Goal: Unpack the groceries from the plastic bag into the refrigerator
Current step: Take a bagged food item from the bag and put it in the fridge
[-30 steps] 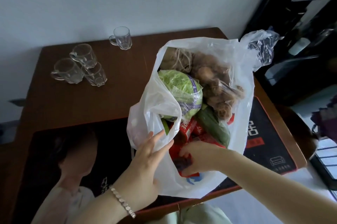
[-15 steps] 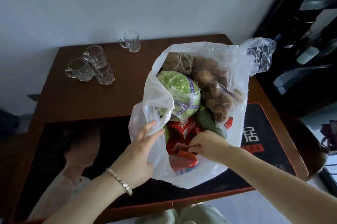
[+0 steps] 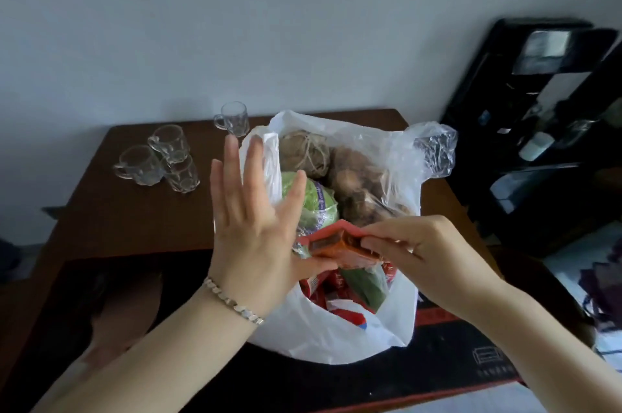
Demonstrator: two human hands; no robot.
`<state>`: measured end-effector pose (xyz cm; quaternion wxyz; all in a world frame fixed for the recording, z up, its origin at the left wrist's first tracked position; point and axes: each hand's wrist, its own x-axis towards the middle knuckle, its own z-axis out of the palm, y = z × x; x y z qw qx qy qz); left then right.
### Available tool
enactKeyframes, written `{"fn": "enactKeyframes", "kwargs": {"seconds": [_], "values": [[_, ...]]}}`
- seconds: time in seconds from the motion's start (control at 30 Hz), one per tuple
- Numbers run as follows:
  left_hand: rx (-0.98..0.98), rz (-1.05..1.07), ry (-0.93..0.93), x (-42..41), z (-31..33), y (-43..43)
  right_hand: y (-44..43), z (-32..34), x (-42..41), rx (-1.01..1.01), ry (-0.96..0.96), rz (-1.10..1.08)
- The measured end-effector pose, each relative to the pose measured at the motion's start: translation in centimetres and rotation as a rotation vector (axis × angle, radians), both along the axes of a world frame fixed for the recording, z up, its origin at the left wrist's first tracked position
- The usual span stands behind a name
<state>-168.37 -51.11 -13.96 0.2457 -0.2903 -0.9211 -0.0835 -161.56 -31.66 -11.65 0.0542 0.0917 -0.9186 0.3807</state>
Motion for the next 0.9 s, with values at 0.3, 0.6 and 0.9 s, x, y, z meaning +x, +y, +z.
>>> {"fn": "enactKeyframes", "kwargs": {"seconds": [0.3, 0.6, 0.9], "values": [[0.220, -0.401, -0.670, -0.4, 4.2, 2.2, 1.7, 0.4, 0.0, -0.081, 0.029, -0.054], [0.173, -0.069, -0.740, -1.3, 0.4, 2.4, 8.1, -0.5, -6.3, 0.247, 0.092, -0.474], [0.267, 0.009, -0.782, -1.5, 0.5, 2.6, 6.2, -5.5, -12.1, 0.318, -0.520, -0.399]]}}
